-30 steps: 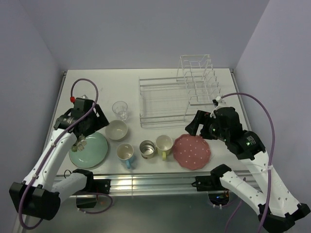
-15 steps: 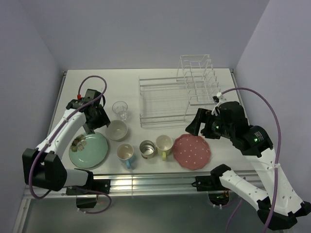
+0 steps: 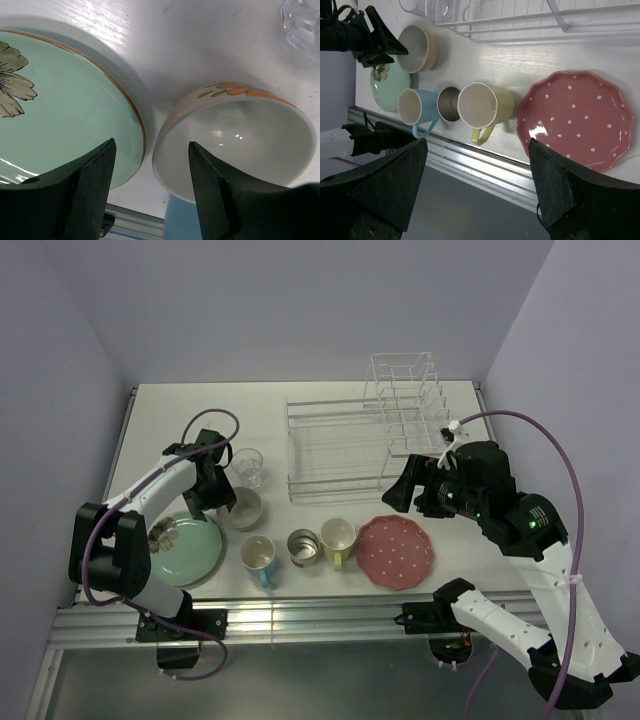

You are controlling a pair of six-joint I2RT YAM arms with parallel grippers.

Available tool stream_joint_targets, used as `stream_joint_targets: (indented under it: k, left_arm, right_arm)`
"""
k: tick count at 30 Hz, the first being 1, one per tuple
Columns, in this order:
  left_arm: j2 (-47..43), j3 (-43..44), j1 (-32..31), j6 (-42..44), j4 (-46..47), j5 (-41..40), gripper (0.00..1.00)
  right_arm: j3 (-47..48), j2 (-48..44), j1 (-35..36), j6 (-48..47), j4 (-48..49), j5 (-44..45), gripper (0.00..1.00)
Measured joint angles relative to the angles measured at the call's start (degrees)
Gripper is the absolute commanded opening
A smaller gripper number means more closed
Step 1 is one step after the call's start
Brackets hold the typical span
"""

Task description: Load the mixed dishes into the dish rack

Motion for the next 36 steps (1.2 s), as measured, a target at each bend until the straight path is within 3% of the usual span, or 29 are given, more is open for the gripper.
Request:
stream_joint_targets:
  k: [4, 11, 19, 25, 29, 36]
  left_arm:
    - [1.0, 0.0, -0.7, 0.0, 0.6, 0.0, 0.63]
    - [1.2, 0.0, -0.9, 0.0, 2.3, 0.0, 0.45]
    - [3.4, 0.0, -0.9, 0.1, 4.0, 0.0, 0.42]
    - [3.8, 0.0, -0.9, 1.0, 4.7, -0.1, 0.26]
    - [3.8, 0.0, -1.0, 1.5, 4.5, 1.0, 0.0]
    - [1.3, 0.4, -1.2, 1.6, 5.3, 2.1, 0.0]
  right_arm:
    - [0.0, 0.1, 0.0, -0.6, 0.0, 0.1, 0.89]
    - [-0.1, 0.1, 0.0, -1.5, 0.0, 0.3, 0.9]
    - [-1.3, -1.1, 0.0, -1.6, 0.0, 0.5, 0.9]
    - [-1.6, -1.7, 0.0, -1.2, 0.0, 0.5, 0.9]
    - [-1.6, -1.8, 0.0, -1.2, 0.0, 0.5, 0.9]
    - [-0.6, 0.2, 0.0, -1.4, 0.0, 0.5, 0.9]
